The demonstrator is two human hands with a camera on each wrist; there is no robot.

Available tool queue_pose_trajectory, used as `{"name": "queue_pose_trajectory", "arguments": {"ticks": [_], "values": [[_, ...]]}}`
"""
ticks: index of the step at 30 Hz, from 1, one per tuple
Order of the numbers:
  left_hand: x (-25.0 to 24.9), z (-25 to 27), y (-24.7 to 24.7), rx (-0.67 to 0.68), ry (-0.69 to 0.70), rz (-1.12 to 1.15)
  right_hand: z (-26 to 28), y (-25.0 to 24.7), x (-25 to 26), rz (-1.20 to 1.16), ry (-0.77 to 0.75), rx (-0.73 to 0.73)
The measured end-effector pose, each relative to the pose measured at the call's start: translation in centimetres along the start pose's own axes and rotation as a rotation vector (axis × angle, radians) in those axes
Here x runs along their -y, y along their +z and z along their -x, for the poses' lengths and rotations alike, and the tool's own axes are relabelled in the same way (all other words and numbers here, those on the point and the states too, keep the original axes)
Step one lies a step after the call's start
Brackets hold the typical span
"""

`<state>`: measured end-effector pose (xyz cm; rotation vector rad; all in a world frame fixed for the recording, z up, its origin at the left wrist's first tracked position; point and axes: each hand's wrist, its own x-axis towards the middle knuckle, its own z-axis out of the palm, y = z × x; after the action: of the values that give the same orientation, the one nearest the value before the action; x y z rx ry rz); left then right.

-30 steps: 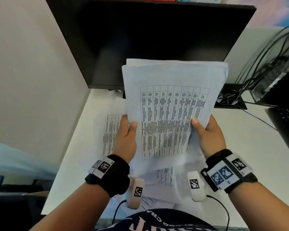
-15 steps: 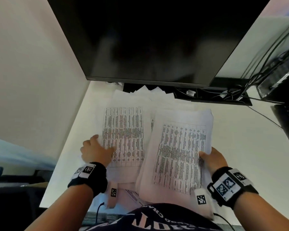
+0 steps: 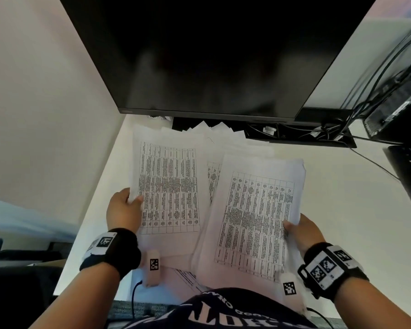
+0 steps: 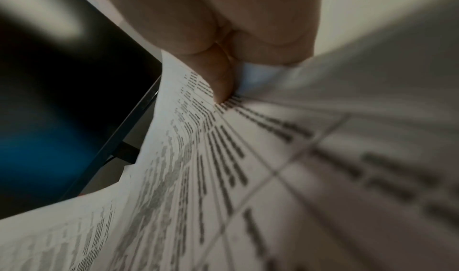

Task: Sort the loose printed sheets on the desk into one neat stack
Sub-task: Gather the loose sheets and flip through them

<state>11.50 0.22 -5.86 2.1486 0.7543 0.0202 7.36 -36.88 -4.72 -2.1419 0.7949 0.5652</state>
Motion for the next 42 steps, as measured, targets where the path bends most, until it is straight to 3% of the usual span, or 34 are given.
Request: {"name": "queue_pose_trajectory", "arguments": {"ticks": [7, 12, 17, 20, 22, 25, 27, 30, 34, 39, 42], "values": [[-1.3, 2.5, 0.6, 0.235, 0.058, 0.088, 0.8, -2.3, 0.4, -0.101, -0.083, -0.074], [-3.5, 5.7, 3.4, 0.476, 0.119, 0.176, 1.3, -2.3, 1.5, -0.121, -0.139, -0.009], [-5.0, 7.5, 5.4, 0.656, 0.187, 0.11, 0.6, -1.5, 1.2, -0.048, -0.067, 0.092], [-4.6, 7.3, 5.7, 0.734, 0.196, 0.059, 0.2, -1.2, 0.8, -0.111, -0.027, 0.046], [-4.4, 6.9, 5.5, 0.627, 0.144, 0.082, -0.1, -1.5, 0.6, -0.205, -0.023, -0.026], [-3.1, 5.2, 4.8, 0.161, -0.02, 0.091, -0.5, -2.3, -0.3, -0.245, -0.015, -0.105], [-1.8, 4.1, 4.4, 0.04, -0.151, 0.131, -0.7, -2.7, -1.0, -0.225, 0.001, -0.132], [-1.5, 3.7, 4.5, 0.09, -0.353, 0.359, -0.8, -2.8, -1.5, -0.143, 0.016, -0.141], [-2.0, 3.8, 5.9, 0.258, -0.461, 0.637, -0.9, -2.3, -1.8, -0.107, 0.017, -0.112], [-3.7, 4.1, 6.9, 0.507, -0.389, 0.51, -0.6, -1.7, -1.6, -0.055, -0.008, -0.07], [-4.8, 3.9, 7.5, 0.519, -0.298, 0.395, -0.3, -1.7, -1.5, -0.055, -0.01, -0.066]]}}
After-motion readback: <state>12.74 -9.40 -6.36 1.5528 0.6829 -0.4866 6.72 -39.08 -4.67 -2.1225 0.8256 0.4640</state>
